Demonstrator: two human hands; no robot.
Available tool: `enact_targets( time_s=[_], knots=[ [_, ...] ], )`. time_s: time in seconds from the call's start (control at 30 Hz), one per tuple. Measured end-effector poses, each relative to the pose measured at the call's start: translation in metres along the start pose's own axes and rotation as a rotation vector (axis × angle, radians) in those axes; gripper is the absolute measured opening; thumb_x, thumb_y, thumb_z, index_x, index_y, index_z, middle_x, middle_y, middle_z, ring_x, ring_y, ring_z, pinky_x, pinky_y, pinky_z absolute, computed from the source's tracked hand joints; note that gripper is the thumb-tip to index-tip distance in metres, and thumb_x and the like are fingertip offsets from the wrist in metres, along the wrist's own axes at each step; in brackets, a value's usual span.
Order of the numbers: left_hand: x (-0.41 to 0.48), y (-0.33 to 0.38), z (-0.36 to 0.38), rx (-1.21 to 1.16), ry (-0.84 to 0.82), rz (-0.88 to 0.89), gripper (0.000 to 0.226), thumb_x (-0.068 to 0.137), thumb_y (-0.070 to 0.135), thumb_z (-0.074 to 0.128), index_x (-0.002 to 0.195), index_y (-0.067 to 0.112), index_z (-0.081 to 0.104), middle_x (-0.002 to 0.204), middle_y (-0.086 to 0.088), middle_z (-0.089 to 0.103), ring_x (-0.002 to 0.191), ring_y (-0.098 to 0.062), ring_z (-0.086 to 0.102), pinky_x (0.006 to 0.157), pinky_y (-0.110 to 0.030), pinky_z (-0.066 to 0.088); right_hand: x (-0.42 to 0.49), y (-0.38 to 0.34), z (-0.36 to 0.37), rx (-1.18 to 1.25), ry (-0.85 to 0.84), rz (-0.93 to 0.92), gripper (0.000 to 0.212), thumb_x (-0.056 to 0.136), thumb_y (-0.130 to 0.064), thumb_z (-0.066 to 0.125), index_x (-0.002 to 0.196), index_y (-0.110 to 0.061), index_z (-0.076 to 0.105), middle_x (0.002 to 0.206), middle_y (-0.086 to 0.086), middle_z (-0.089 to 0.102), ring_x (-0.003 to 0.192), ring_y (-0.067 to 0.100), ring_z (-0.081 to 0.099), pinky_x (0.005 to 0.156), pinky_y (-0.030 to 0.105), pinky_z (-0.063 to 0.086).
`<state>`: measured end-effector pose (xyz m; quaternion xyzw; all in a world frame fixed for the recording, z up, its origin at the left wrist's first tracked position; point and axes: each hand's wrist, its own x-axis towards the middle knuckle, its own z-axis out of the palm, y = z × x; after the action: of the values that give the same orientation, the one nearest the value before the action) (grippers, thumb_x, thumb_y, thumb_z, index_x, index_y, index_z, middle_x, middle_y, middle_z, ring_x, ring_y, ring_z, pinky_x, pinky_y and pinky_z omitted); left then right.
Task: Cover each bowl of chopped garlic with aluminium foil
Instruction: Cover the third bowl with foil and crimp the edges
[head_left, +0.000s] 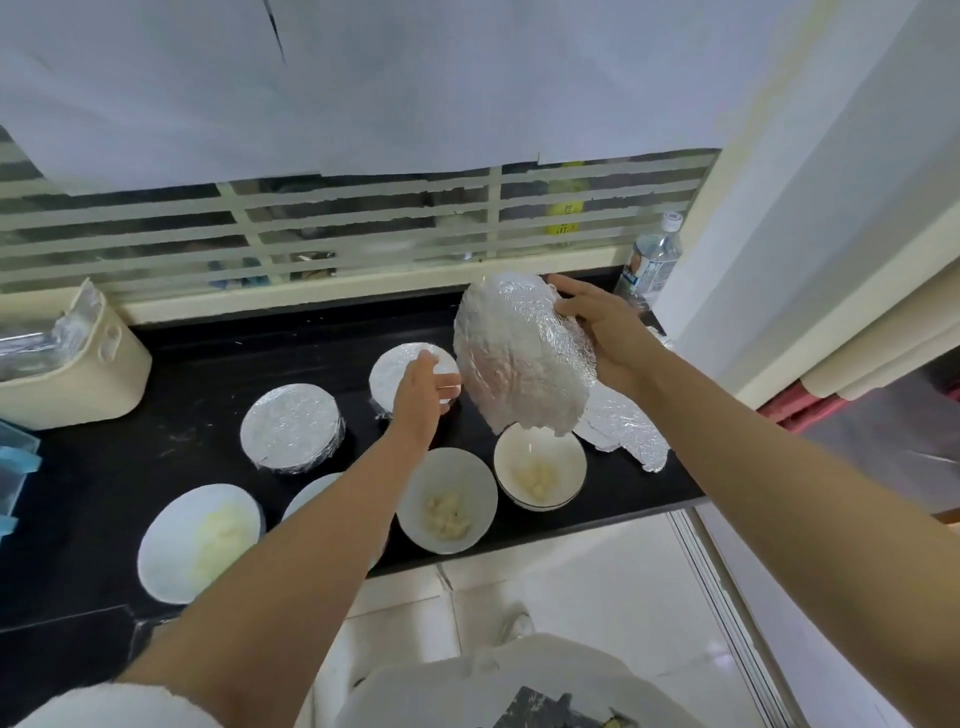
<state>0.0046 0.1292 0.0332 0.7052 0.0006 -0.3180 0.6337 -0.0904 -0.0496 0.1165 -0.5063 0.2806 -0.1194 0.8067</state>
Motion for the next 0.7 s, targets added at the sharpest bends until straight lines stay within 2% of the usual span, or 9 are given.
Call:
enact_targets(
  time_s=[0.07, 0.2, 0.33, 0.4, 0.5, 0.57, 0.6, 0.67, 0.7],
  knots=[
    [-0.008, 0.006, -0.031, -0.061, 0.05, -0.006, 0.035, 0.106, 0.038, 0.028, 0.123, 0.016, 0.048, 0.097, -0.005, 0.068, 0.089, -0.019, 0.063, 0.077, -0.031, 0.05, -0.002, 0.015, 0.016, -0.011, 0.041, 0.012, 0.041, 0.094, 0.003, 0.048, 0.133, -0.009, 0.053, 0.106, 0.007, 0.066, 0.085, 0.017, 0.066, 0.066, 0.026, 0.057],
    [-0.024, 0.008, -0.106, -0.002, 0.017, -0.07, 0.034, 0.105, 0.041, 0.037, 0.115, 0.015, 0.056, 0.101, -0.006, 0.071, 0.096, -0.022, 0.066, 0.089, -0.036, 0.052, -0.006, 0.051, 0.064, -0.029, 0.05, 0.084, 0.043, 0.095, -0.003, 0.047, 0.136, -0.015, 0.052, 0.115, 0.003, 0.064, 0.098, 0.019, 0.065, 0.073, 0.029, 0.055],
    [-0.04, 0.002, -0.165, -0.047, 0.034, -0.069, 0.016, 0.096, 0.035, 0.057, 0.099, 0.023, 0.067, 0.09, 0.0, 0.071, 0.081, -0.016, 0.066, 0.069, -0.027, 0.052, -0.011, 0.087, 0.117, -0.104, -0.007, 0.106, 0.041, 0.095, -0.007, 0.047, 0.133, -0.021, 0.054, 0.117, 0.003, 0.064, 0.103, 0.02, 0.065, 0.08, 0.03, 0.055],
    [-0.047, -0.004, -0.19, -0.058, 0.042, -0.092, 0.019, 0.088, 0.033, 0.066, 0.102, 0.022, 0.07, 0.09, 0.001, 0.072, 0.081, -0.014, 0.067, 0.069, -0.027, 0.053, -0.014, 0.106, 0.139, -0.142, -0.012, 0.104, 0.038, 0.096, -0.009, 0.048, 0.131, -0.022, 0.056, 0.117, 0.004, 0.065, 0.104, 0.021, 0.065, 0.077, 0.03, 0.055],
    [-0.054, -0.018, -0.227, -0.051, 0.092, -0.106, 0.018, 0.086, 0.025, 0.069, 0.092, 0.008, 0.069, 0.071, 0.002, 0.062, 0.059, -0.011, 0.056, 0.063, -0.03, 0.044, -0.018, 0.135, 0.164, -0.175, -0.001, 0.126, 0.037, 0.094, -0.006, 0.052, 0.128, -0.017, 0.058, 0.107, 0.009, 0.067, 0.093, 0.023, 0.064, 0.074, 0.029, 0.053],
    [-0.056, -0.029, -0.25, -0.022, 0.144, -0.101, 0.019, 0.086, 0.023, 0.07, 0.091, 0.005, 0.068, 0.074, -0.005, 0.059, 0.065, -0.018, 0.052, 0.065, -0.033, 0.043, -0.023, 0.15, 0.176, -0.204, 0.02, 0.166, 0.039, 0.092, -0.002, 0.055, 0.129, -0.014, 0.057, 0.1, 0.01, 0.066, 0.078, 0.02, 0.064, 0.066, 0.027, 0.054],
    [-0.057, -0.033, -0.26, 0.009, 0.164, -0.093, 0.022, 0.086, 0.023, 0.071, 0.094, 0.002, 0.069, 0.079, -0.009, 0.059, 0.071, -0.021, 0.052, 0.067, -0.034, 0.045, -0.025, 0.155, 0.181, -0.227, 0.013, 0.18, 0.041, 0.091, 0.0, 0.057, 0.13, -0.012, 0.055, 0.104, 0.01, 0.065, 0.075, 0.017, 0.064, 0.061, 0.024, 0.053],
    [-0.056, -0.04, -0.277, 0.097, 0.191, -0.061, 0.021, 0.089, 0.022, 0.07, 0.096, 0.002, 0.07, 0.081, -0.009, 0.061, 0.072, -0.019, 0.053, 0.067, -0.028, 0.046, -0.028, 0.165, 0.19, -0.322, -0.033, 0.206, 0.046, 0.089, 0.001, 0.06, 0.133, -0.01, 0.05, 0.11, 0.008, 0.062, 0.075, 0.013, 0.062, 0.058, 0.02, 0.051],
    [-0.056, -0.044, -0.284, 0.152, 0.214, -0.051, 0.018, 0.09, 0.021, 0.068, 0.095, 0.003, 0.07, 0.079, -0.006, 0.062, 0.07, -0.016, 0.053, 0.065, -0.025, 0.045, -0.029, 0.169, 0.195, -0.386, -0.064, 0.224, 0.047, 0.088, 0.001, 0.062, 0.132, -0.01, 0.049, 0.105, 0.006, 0.061, 0.075, 0.013, 0.06, 0.059, 0.02, 0.049]
  ],
)
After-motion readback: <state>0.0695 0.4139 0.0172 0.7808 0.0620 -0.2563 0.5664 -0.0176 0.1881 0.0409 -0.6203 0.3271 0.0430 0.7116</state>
